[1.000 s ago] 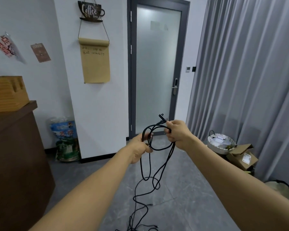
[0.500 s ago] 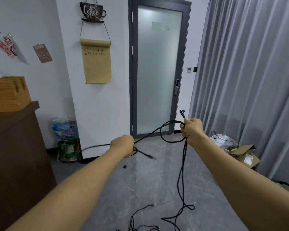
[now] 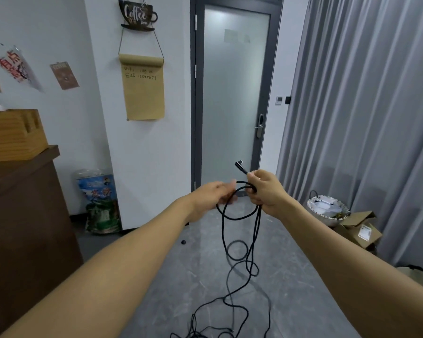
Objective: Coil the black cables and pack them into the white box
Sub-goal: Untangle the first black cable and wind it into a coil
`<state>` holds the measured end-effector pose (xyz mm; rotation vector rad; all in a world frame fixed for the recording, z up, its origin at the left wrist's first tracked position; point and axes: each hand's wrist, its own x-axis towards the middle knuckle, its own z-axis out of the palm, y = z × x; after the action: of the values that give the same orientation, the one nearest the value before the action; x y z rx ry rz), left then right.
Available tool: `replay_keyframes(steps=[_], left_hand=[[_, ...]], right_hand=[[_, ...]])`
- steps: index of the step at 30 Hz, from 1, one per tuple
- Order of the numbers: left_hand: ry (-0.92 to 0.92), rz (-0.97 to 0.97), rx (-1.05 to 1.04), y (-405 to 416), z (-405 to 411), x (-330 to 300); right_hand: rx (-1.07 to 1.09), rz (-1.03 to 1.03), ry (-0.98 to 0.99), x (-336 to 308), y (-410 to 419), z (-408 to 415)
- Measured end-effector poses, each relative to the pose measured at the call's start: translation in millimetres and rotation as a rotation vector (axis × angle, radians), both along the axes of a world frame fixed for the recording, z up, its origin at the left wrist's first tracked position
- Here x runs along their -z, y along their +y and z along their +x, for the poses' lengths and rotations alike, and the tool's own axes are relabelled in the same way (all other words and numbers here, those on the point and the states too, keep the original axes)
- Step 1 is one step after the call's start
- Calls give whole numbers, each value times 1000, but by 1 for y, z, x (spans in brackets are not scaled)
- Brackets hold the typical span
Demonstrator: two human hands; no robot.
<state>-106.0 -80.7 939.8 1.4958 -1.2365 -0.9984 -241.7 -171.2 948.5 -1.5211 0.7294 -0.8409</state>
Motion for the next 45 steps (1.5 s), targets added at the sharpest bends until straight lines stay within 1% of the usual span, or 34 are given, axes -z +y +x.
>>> replay_keyframes(steps=[2,5,8,10,12,14,16,18,20,21,22,24,25,29,31,33,34,35,37,38,39,40,41,42,43,45], left_hand=[[89,-3,20,-1,-3,2],[253,-45,-15,-3,0,5],[319,-80,-88,-2,4,2],[268,-81,-108,2,9,0],[137,-69,-125,6,17,0],[34,-69,-172,7,24,1],[26,-97,-234,8,29,2],[3,-98,-283,9,34,2],[-80,-69,-317,12,40,4],[-101,-59,-323,14,43,5],[-113,-46,-321,16,45,5],[-147,-5,-299,20,50,4],[-197,25,-292,22,53,4],[-490,133,-269,23,63,-4],[-543,168,-238,23,64,-8],[-568,150,-237,22,64,-10],[-566,117,-247,21,62,-11],[-538,74,-261,20,60,-13],[-438,-12,-279,17,55,-17],[-390,-46,-277,16,53,-20],[-347,-75,-268,15,50,-22],[-310,-102,-258,13,48,-25],[-279,-129,-247,12,44,-28],[-250,-158,-238,10,40,-30],[-223,-188,-233,8,36,-32],[-198,-224,-226,4,31,-36]], right_hand=[[-12,-32,41,0,1,-2],[-3,-36,77,3,0,-5],[46,-12,105,5,-2,-6],[88,-17,153,7,-8,-7],[136,-53,214,8,-12,-9],[189,-137,319,9,-16,-9],[231,-140,369,10,-20,-8],[279,19,284,13,-24,-4],[326,243,45,13,-28,2],[339,305,-54,12,-28,3],[339,303,-95,11,-28,2],[341,217,-87,8,-27,3],[351,147,-74,6,-26,3],[406,-1,-66,0,-31,0],[393,-59,-72,-1,-34,0],[352,-121,-55,-3,-33,0],[346,-191,17,-4,-32,-1],[348,-297,159,-5,-32,-1],[314,-524,567,-7,-29,-2],[272,-587,747,-7,-26,-1],[224,-623,878,-7,-22,1],[187,-647,953,-7,-17,4],[146,-672,972,-8,-11,9],[77,-686,943,-9,-4,14],[-14,-684,863,-11,4,20],[-180,-588,625,-16,22,31]])
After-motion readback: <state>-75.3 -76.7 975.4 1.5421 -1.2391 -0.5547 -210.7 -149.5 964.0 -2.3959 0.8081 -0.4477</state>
